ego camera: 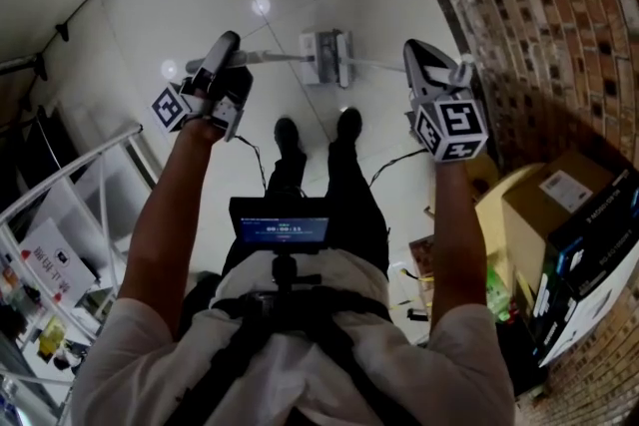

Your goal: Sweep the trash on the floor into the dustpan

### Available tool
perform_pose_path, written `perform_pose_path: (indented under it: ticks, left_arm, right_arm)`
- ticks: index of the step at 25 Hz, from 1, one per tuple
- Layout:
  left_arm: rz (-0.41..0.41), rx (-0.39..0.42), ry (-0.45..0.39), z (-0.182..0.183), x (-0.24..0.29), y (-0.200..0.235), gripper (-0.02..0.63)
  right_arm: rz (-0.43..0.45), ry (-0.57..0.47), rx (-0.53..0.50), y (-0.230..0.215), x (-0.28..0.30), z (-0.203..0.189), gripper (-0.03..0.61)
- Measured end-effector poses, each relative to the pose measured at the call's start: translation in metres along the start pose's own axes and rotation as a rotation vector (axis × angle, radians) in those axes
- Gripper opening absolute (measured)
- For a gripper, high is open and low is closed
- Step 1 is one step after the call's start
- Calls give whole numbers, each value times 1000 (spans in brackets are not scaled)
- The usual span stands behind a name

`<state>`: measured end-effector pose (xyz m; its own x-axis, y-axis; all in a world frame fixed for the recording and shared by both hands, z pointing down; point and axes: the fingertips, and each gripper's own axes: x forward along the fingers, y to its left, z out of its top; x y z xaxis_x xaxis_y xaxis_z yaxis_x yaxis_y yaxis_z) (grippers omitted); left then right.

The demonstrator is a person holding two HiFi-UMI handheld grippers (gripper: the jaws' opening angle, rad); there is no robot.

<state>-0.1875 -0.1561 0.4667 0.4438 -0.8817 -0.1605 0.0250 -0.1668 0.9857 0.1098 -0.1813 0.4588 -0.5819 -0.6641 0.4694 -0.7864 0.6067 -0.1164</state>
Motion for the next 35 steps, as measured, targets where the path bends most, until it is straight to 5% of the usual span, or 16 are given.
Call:
perform_pose_path:
  ticks: [9, 22, 29, 35]
  left_arm:
    - [-118, 10, 113, -46, 34, -35, 12]
    - [-103, -14, 222, -114, 77, -42, 12]
    - [-72, -43, 278, -147, 84, -32, 13]
    - [-52, -54, 302, -156, 83, -28, 12]
  right_arm:
    - [-167, 6, -60, -73, -75, 9, 5]
    - [-354, 141, -172, -171, -100, -16, 2]
    - [-454, 144, -59, -215, -91, -46, 2]
    - [-402, 90, 62, -207, -73, -36, 3]
